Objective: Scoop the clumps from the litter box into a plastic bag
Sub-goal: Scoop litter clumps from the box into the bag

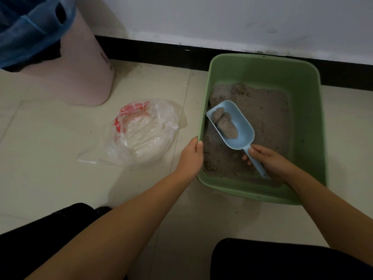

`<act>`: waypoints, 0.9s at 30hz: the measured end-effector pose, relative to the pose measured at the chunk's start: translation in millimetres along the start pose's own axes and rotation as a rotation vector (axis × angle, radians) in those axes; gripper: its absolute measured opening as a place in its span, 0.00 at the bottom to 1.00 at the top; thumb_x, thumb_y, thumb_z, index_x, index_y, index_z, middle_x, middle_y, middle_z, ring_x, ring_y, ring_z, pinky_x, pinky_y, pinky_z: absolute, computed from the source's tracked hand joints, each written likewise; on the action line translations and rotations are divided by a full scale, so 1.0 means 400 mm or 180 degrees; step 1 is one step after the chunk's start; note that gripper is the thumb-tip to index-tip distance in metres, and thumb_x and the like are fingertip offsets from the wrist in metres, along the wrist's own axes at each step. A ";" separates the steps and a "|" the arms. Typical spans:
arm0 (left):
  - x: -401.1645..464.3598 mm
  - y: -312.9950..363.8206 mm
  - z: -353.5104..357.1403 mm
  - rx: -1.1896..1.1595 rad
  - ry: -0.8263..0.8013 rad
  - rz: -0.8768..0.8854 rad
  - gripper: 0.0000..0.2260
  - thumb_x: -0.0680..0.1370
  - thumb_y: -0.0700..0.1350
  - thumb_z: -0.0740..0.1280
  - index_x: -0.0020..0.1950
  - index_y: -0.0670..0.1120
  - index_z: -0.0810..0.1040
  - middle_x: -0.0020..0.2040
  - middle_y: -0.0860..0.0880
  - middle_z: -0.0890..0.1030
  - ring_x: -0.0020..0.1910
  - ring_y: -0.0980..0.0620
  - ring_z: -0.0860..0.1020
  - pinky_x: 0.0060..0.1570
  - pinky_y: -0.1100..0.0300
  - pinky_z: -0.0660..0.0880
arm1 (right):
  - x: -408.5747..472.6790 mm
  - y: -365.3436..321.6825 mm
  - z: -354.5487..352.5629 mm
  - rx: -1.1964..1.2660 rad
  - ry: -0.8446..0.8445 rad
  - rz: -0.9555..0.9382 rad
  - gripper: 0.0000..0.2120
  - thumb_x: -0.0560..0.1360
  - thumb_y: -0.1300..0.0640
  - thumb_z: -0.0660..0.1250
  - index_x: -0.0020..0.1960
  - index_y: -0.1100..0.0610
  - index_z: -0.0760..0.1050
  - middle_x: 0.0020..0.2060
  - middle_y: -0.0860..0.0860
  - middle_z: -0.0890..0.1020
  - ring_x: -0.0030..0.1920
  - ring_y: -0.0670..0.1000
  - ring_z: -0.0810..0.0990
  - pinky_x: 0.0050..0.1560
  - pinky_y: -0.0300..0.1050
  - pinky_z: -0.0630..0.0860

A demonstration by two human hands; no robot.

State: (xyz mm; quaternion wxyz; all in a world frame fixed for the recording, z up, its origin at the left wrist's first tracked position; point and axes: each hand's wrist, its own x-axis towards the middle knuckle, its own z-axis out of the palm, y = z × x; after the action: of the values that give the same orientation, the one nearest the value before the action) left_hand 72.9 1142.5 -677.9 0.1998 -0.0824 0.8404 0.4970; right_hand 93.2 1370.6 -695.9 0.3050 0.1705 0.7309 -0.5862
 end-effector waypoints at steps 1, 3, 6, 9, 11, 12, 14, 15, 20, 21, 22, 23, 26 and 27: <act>0.000 0.001 0.000 -0.0004 -0.0009 0.0006 0.13 0.83 0.44 0.52 0.58 0.39 0.73 0.49 0.44 0.75 0.47 0.50 0.71 0.44 0.61 0.64 | 0.005 -0.002 0.006 0.0064 0.0026 0.0012 0.10 0.81 0.57 0.54 0.58 0.56 0.72 0.43 0.51 0.78 0.41 0.48 0.74 0.44 0.41 0.72; -0.001 0.000 -0.001 0.0002 -0.0053 0.0029 0.13 0.83 0.44 0.52 0.58 0.39 0.72 0.48 0.46 0.74 0.46 0.51 0.70 0.42 0.62 0.63 | 0.003 -0.004 0.003 0.0107 0.0142 -0.0001 0.10 0.81 0.56 0.55 0.58 0.55 0.73 0.43 0.52 0.78 0.41 0.48 0.74 0.44 0.41 0.72; 0.000 -0.004 -0.002 -0.0003 -0.0042 0.0064 0.14 0.83 0.44 0.52 0.61 0.40 0.72 0.49 0.46 0.74 0.47 0.50 0.71 0.39 0.63 0.61 | -0.028 -0.014 -0.037 -0.0217 0.0332 -0.0156 0.09 0.80 0.56 0.56 0.51 0.50 0.76 0.42 0.52 0.79 0.38 0.47 0.75 0.42 0.40 0.73; 0.000 -0.008 0.006 -0.0058 -0.0011 0.0101 0.15 0.83 0.44 0.52 0.65 0.40 0.70 0.56 0.42 0.77 0.53 0.46 0.74 0.43 0.64 0.63 | -0.066 -0.085 -0.064 -0.0612 0.0192 -0.0295 0.10 0.80 0.57 0.57 0.47 0.50 0.76 0.37 0.50 0.77 0.35 0.46 0.74 0.34 0.33 0.73; 0.000 -0.009 0.009 -0.0132 0.0002 0.0086 0.16 0.83 0.44 0.52 0.66 0.40 0.70 0.60 0.41 0.76 0.59 0.43 0.73 0.47 0.63 0.65 | -0.084 -0.150 -0.065 -0.0737 -0.0033 -0.0362 0.10 0.80 0.57 0.56 0.47 0.52 0.76 0.36 0.50 0.77 0.35 0.46 0.75 0.33 0.33 0.73; -0.001 -0.009 0.011 -0.0159 -0.0002 0.0072 0.16 0.83 0.44 0.52 0.66 0.40 0.70 0.61 0.40 0.76 0.59 0.42 0.73 0.49 0.61 0.66 | -0.090 -0.185 -0.060 -0.0726 -0.0139 -0.0385 0.09 0.79 0.56 0.57 0.47 0.53 0.76 0.36 0.49 0.78 0.34 0.45 0.76 0.33 0.33 0.74; -0.002 -0.007 0.014 -0.0173 -0.0021 0.0050 0.16 0.83 0.44 0.52 0.66 0.39 0.70 0.60 0.38 0.76 0.59 0.41 0.74 0.52 0.58 0.68 | -0.092 -0.250 -0.039 -0.0617 -0.0428 -0.0391 0.09 0.77 0.52 0.59 0.49 0.53 0.77 0.34 0.46 0.79 0.33 0.43 0.76 0.34 0.34 0.75; -0.004 -0.008 0.014 -0.0181 -0.0032 0.0043 0.15 0.83 0.44 0.52 0.66 0.39 0.70 0.60 0.38 0.76 0.59 0.40 0.74 0.53 0.56 0.69 | -0.085 -0.280 -0.022 -0.0551 -0.0609 -0.0395 0.10 0.74 0.49 0.60 0.48 0.53 0.77 0.33 0.46 0.79 0.32 0.43 0.76 0.34 0.35 0.74; -0.003 -0.002 0.008 -0.0211 -0.0092 0.0091 0.15 0.83 0.43 0.52 0.67 0.41 0.69 0.62 0.39 0.76 0.60 0.40 0.74 0.55 0.55 0.69 | 0.019 -0.378 0.085 -0.0951 -0.0701 -0.0432 0.10 0.79 0.56 0.59 0.44 0.55 0.77 0.31 0.49 0.78 0.30 0.46 0.75 0.33 0.40 0.72; -0.003 -0.002 0.010 -0.0218 -0.0081 0.0079 0.15 0.83 0.44 0.52 0.67 0.41 0.69 0.62 0.39 0.76 0.60 0.40 0.74 0.56 0.55 0.69 | 0.041 -0.392 0.099 -0.1190 -0.0677 -0.0457 0.11 0.79 0.56 0.59 0.43 0.55 0.78 0.31 0.49 0.78 0.30 0.46 0.75 0.33 0.40 0.72; -0.005 -0.003 0.013 -0.0255 -0.0068 0.0060 0.15 0.83 0.44 0.51 0.67 0.41 0.68 0.61 0.39 0.76 0.59 0.40 0.74 0.55 0.54 0.70 | 0.061 -0.404 0.110 -0.1457 -0.0706 -0.0486 0.12 0.79 0.56 0.59 0.41 0.55 0.78 0.31 0.49 0.78 0.30 0.47 0.74 0.33 0.40 0.71; -0.008 -0.006 0.016 -0.0307 -0.0054 0.0051 0.15 0.83 0.45 0.51 0.67 0.42 0.68 0.60 0.40 0.77 0.58 0.40 0.75 0.54 0.54 0.70 | 0.078 -0.418 0.119 -0.1719 -0.0767 -0.0500 0.13 0.79 0.55 0.59 0.40 0.56 0.77 0.31 0.50 0.78 0.30 0.47 0.74 0.32 0.40 0.71; -0.014 -0.011 0.025 -0.0455 0.0029 0.0093 0.14 0.83 0.45 0.51 0.65 0.43 0.69 0.56 0.41 0.78 0.51 0.45 0.76 0.47 0.59 0.68 | 0.110 -0.461 0.143 -0.2420 -0.0857 -0.0470 0.18 0.79 0.50 0.58 0.35 0.56 0.76 0.29 0.50 0.76 0.26 0.45 0.71 0.31 0.39 0.68; -0.015 -0.011 0.026 -0.0498 0.0053 0.0104 0.14 0.83 0.45 0.51 0.64 0.42 0.70 0.53 0.41 0.78 0.48 0.47 0.75 0.44 0.61 0.66 | 0.119 -0.478 0.154 -0.2673 -0.0865 -0.0478 0.19 0.79 0.49 0.59 0.33 0.56 0.75 0.27 0.50 0.75 0.26 0.46 0.70 0.32 0.39 0.67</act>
State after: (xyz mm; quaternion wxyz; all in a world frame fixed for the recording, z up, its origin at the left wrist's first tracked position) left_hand 82.5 1148.9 -683.2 0.1777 -0.0882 0.8019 0.5636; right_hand -43.7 1257.5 -590.5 0.3977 -0.1001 0.8692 -0.2763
